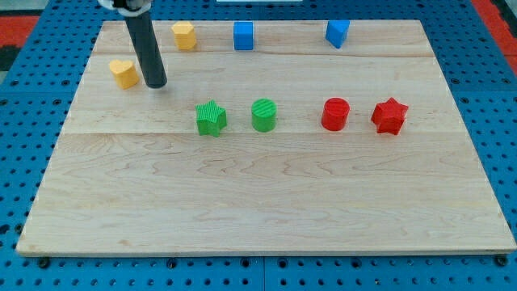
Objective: Push the green star downwards
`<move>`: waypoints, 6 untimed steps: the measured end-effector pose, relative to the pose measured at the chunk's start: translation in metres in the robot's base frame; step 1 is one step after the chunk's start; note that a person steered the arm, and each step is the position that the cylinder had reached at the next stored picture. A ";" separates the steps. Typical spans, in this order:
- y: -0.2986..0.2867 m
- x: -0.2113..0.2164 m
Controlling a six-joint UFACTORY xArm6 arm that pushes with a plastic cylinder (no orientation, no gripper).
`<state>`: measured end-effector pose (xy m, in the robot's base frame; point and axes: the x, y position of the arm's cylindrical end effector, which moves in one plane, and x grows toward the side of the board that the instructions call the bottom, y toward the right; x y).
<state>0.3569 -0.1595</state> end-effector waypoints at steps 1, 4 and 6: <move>0.056 0.020; 0.167 0.116; 0.097 0.046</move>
